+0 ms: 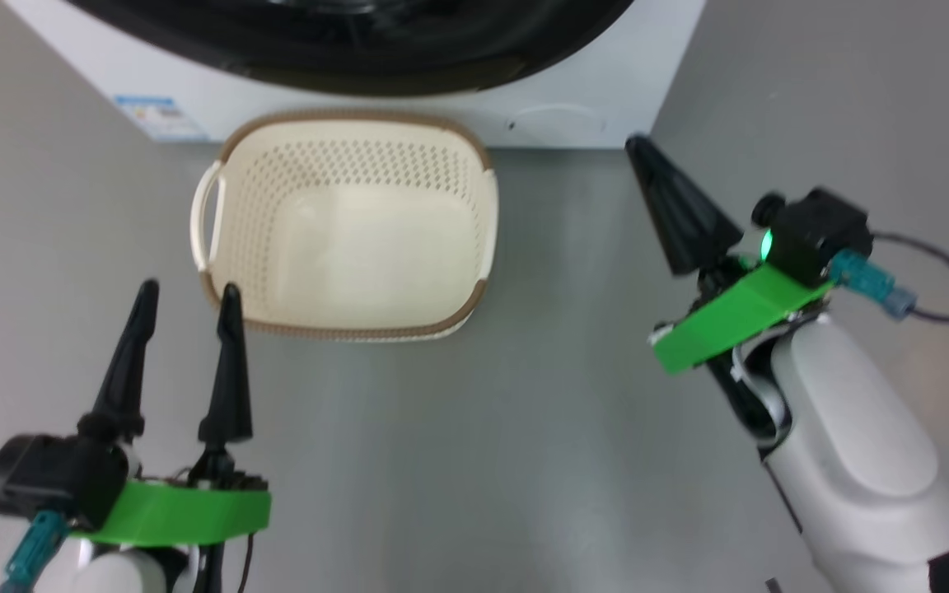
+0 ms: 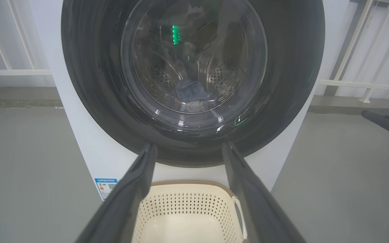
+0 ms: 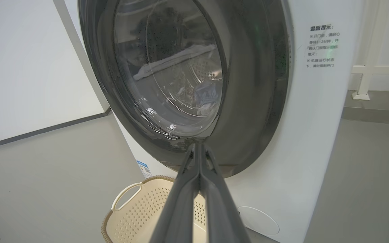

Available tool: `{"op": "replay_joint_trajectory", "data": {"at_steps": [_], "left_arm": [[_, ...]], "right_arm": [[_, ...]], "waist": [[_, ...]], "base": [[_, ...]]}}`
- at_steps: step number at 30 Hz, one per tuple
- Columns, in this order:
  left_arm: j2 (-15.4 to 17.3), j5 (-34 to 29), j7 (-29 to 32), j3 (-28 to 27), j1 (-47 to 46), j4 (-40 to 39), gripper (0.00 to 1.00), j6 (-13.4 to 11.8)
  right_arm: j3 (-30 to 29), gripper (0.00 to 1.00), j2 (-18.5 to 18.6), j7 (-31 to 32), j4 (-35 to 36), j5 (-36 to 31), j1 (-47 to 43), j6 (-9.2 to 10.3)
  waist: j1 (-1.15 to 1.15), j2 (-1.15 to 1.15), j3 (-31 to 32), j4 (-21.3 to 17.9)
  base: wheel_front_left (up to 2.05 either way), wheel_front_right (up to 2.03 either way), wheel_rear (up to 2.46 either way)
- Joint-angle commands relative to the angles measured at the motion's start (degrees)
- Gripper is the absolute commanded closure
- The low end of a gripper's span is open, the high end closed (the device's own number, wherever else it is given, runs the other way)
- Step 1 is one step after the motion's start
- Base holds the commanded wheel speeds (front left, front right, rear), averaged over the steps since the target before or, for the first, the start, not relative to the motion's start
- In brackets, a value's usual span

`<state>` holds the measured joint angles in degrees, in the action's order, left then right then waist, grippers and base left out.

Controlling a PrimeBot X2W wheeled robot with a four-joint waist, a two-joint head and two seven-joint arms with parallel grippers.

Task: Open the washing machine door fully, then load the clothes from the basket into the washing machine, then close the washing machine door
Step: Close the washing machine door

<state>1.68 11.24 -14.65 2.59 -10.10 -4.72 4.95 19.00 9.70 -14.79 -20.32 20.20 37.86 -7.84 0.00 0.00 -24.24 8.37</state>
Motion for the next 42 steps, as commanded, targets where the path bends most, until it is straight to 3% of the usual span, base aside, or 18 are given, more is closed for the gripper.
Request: {"op": "replay_joint_trajectory", "data": {"at_steps": [1, 14, 28, 30, 32, 33, 42], "left_arm": [[1.2, -0.8, -0.3, -2.8, 1.7, -1.0, 0.00, 0.5], [1.2, -1.7, -0.3, -7.6, 8.9, 0.0, 0.00, 1.3], [1.2, -1.6, -0.3, -11.0, 15.4, -0.2, 0.00, 1.2], [1.2, -1.5, -0.3, -11.4, 16.5, -0.2, 0.00, 1.0], [1.2, -1.3, -0.3, -11.7, 17.3, -0.3, 0.00, 0.8], [1.2, -1.3, -0.3, -11.8, 17.6, -0.3, 0.00, 0.6], [1.2, -1.1, -0.3, -12.2, 20.0, -0.3, 0.00, -2.6]], "right_arm": [[0.7, 1.00, -1.7, -0.2, 1.5, 0.3, -3.0, 0.35], [0.0, 1.00, -3.3, -0.2, 1.9, 0.1, -13.0, 0.35], [-2.7, 1.00, -3.7, -0.2, 4.4, -1.1, -21.7, 0.35], [-3.2, 0.62, -3.8, -0.2, 5.0, -1.5, -22.7, 0.35], [-3.6, 0.05, -3.9, -0.2, 5.6, -2.1, -23.8, 0.35], [-4.1, 0.00, -4.0, -0.2, 6.0, -2.2, -24.4, 0.35], [-8.1, 0.00, -4.6, -0.2, 8.1, -3.7, -29.1, 0.35]], "waist": [[0.00, 0.00, 5.0, -4.5], [0.00, 0.00, 12.6, -9.7], [0.00, 0.00, 19.5, -11.7], [0.00, 0.00, 20.0, -11.8], [0.00, 0.00, 20.4, -11.9], [0.00, 0.00, 20.6, -12.0], [0.00, 0.00, 21.7, -11.9]], "base": [[0.00, 0.00, 0.00], [0.00, 0.00, 0.00], [0.00, 0.00, 0.00], [0.00, 0.00, 0.00], [0.00, 0.00, 0.00], [0.00, 0.00, 0.00], [0.00, 0.00, 0.00]]}}
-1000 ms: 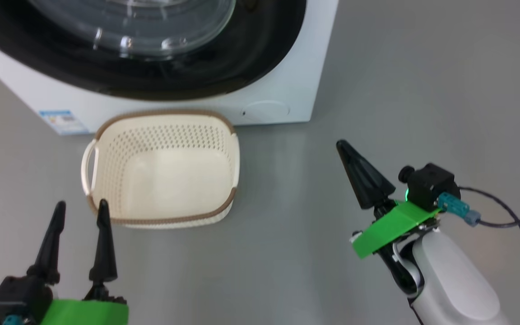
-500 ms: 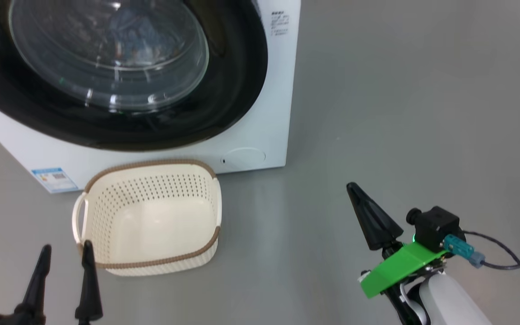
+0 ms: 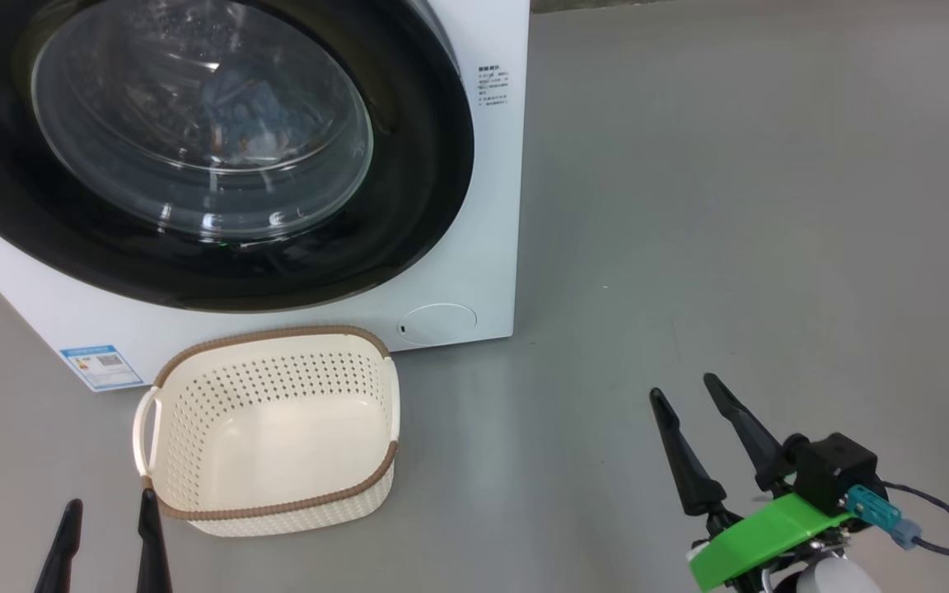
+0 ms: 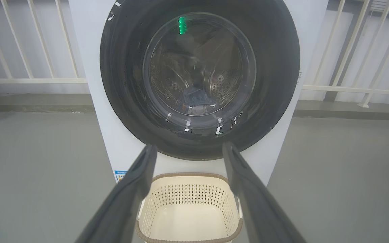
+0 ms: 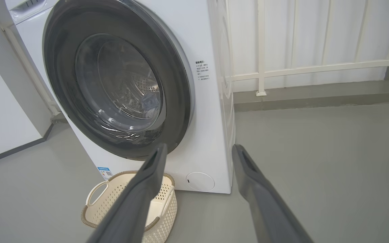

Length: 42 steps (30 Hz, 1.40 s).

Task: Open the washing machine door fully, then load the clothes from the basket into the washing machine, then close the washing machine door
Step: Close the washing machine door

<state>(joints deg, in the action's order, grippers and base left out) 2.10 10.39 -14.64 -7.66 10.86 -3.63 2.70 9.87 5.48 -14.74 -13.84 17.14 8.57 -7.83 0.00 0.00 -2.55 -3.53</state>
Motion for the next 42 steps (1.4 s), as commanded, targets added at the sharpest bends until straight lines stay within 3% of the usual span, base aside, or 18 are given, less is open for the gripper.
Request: {"op": "replay_joint_trajectory", "data": {"at_steps": [1, 22, 42], "left_arm": [[0.8, -0.2, -0.4, -2.0, -0.8, -1.5, 0.00, -0.7], [0.8, 0.6, -0.4, -2.2, 1.1, -2.2, 0.00, -4.4], [0.8, -0.5, -0.4, -1.9, 2.2, -1.6, 0.00, -2.5]], "right_arm": [[0.6, 0.00, -0.4, -0.3, 1.8, -0.8, -0.2, 0.34], [-3.2, 0.00, -1.3, -0.3, 2.3, -2.4, -3.4, 0.34], [-5.0, 0.00, -1.8, -0.3, 2.3, -2.8, -4.9, 0.34]], "waist": [[0.00, 0.00, 0.0, 0.1], [0.00, 0.00, 0.6, 1.2], [0.00, 0.00, 2.3, 2.0]], "base": [[0.00, 0.00, 0.00], [0.00, 0.00, 0.00], [0.00, 0.00, 0.00]]}}
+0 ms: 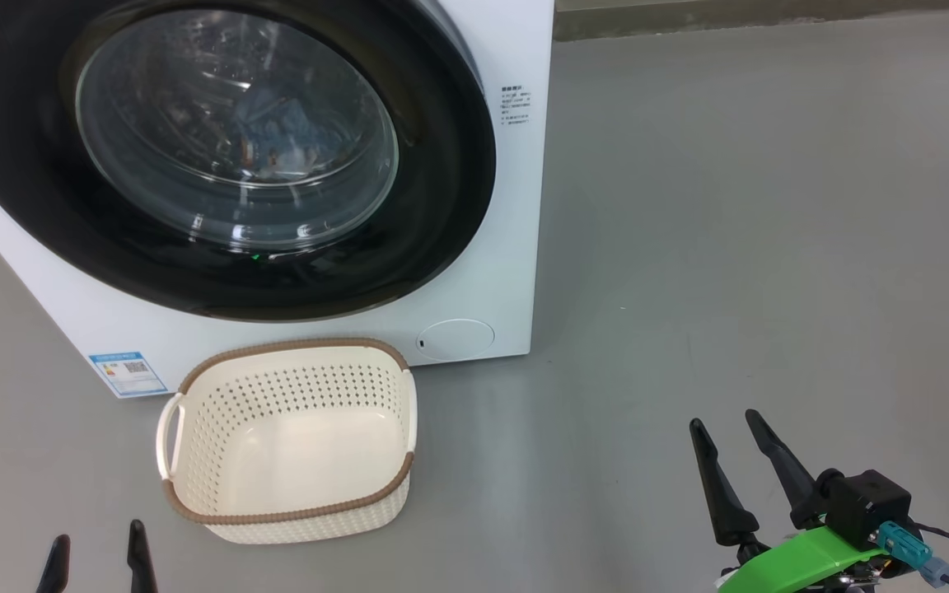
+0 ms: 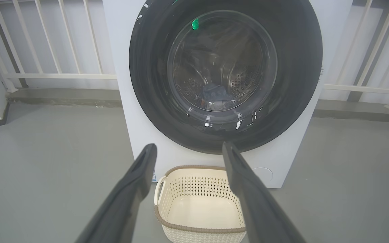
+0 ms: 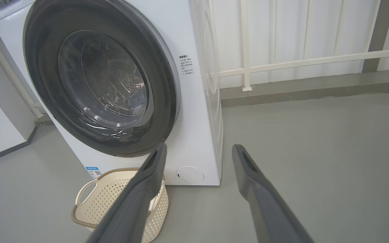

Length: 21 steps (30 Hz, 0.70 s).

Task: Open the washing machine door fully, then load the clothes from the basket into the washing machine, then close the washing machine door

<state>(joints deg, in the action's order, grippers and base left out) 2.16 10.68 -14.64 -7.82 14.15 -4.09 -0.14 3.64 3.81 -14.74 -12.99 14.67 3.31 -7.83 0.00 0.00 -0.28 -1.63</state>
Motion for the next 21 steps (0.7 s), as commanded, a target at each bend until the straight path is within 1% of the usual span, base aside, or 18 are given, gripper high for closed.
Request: {"op": "replay_joint_trajectory", "data": {"at_steps": [1, 21], "left_arm": [[0.7, -0.8, -0.4, -1.8, -1.1, -1.1, 0.00, 0.3], [0.7, -0.4, -0.4, -1.4, -1.0, -0.8, 0.00, -0.1]], "right_arm": [[1.2, 0.00, -0.1, -0.3, 1.4, -0.3, 0.4, 0.34], [1.8, 0.00, 0.0, -0.3, 1.0, -0.7, 0.9, 0.34]], "waist": [[0.00, 0.00, 0.1, 0.2], [0.00, 0.00, 0.3, 1.0]], "base": [[0.00, 0.00, 0.00], [0.00, 0.00, 0.00]]}}
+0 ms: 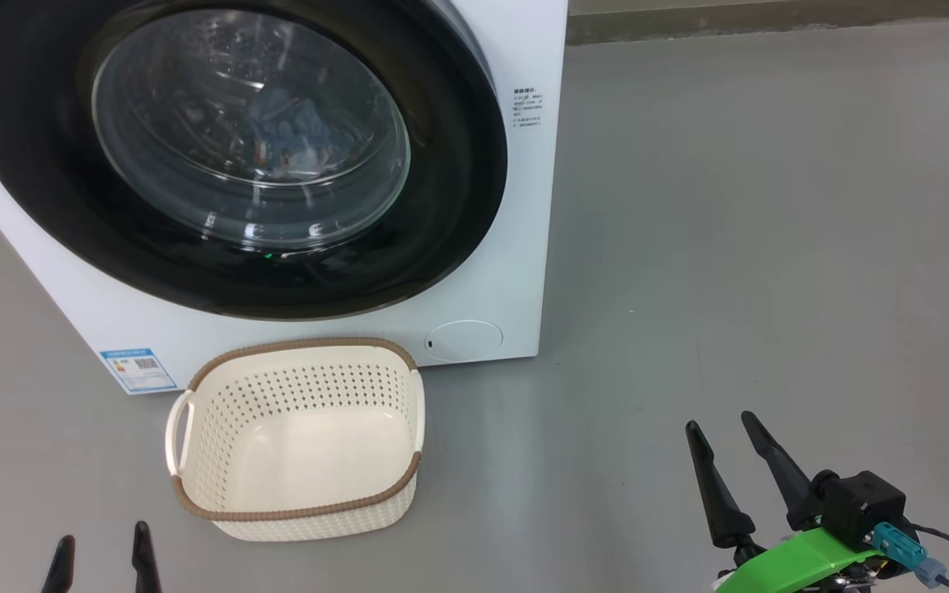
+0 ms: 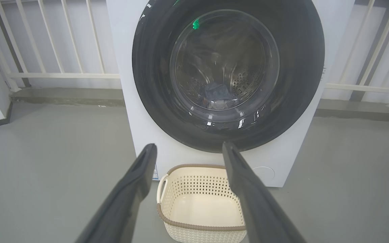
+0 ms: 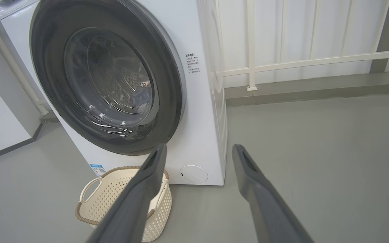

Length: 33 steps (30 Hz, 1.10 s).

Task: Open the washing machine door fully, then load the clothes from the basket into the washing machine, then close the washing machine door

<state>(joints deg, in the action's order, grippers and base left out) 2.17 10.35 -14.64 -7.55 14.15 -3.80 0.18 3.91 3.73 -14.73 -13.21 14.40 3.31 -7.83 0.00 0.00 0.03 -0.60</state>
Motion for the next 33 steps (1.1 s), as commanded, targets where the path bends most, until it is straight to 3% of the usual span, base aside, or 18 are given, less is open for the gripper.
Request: {"op": "replay_joint_trajectory", "data": {"at_steps": [1, 2, 3, 10, 14, 19, 33], "left_arm": [[0.7, -0.1, -0.4, -1.6, -1.0, -1.1, 0.00, -0.4], [0.7, 0.4, -0.4, -1.5, -1.0, -0.9, 0.00, -0.2], [0.0, 0.6, 0.0, 0.3, 0.0, 0.3, 1.00, 0.1], [-1.2, 2.4, 0.6, 0.7, -0.5, 3.7, 1.00, 0.2], [-1.1, 5.0, 1.3, 0.7, -1.1, 4.0, 1.00, 0.5], [-1.0, 8.3, 2.1, 0.8, -1.9, 4.6, 1.00, 0.8], [-0.8, 17.4, 4.4, 0.8, -4.2, 6.3, 1.00, 1.6]], "right_arm": [[1.7, 0.00, 0.1, -0.3, 1.2, -0.4, 0.9, 0.34], [1.7, 0.00, 0.1, -0.3, 1.2, -0.4, 1.0, 0.34], [0.2, 1.00, 0.0, 0.0, -0.1, 0.0, 0.0, 0.00], [0.2, 1.00, -0.1, 0.4, -2.9, 1.8, -0.4, -0.01], [-0.1, 1.00, -0.1, 1.1, -2.8, 4.3, -0.3, 0.00], [-0.5, 1.00, -0.1, 1.9, -2.8, 7.5, -0.2, 0.01], [-1.6, 1.00, 0.0, 4.1, -2.6, 16.3, 0.2, 0.05]], "waist": [[0.00, 0.00, 0.0, 0.0], [0.00, 0.00, 0.0, 0.1], [0.00, 0.00, 0.0, 0.1], [0.01, 0.00, 0.0, 0.1], [0.13, 0.00, 0.1, 0.1], [0.01, 0.00, 0.0, 0.1], [0.00, 0.00, -0.1, 0.2]], "base": [[0.00, 0.00, 0.00], [0.00, 0.00, 0.00], [0.00, 0.00, 0.00], [0.00, 0.00, 0.00], [0.00, 0.00, 0.00], [0.00, 0.00, 0.00], [0.00, 0.00, 0.00]]}}
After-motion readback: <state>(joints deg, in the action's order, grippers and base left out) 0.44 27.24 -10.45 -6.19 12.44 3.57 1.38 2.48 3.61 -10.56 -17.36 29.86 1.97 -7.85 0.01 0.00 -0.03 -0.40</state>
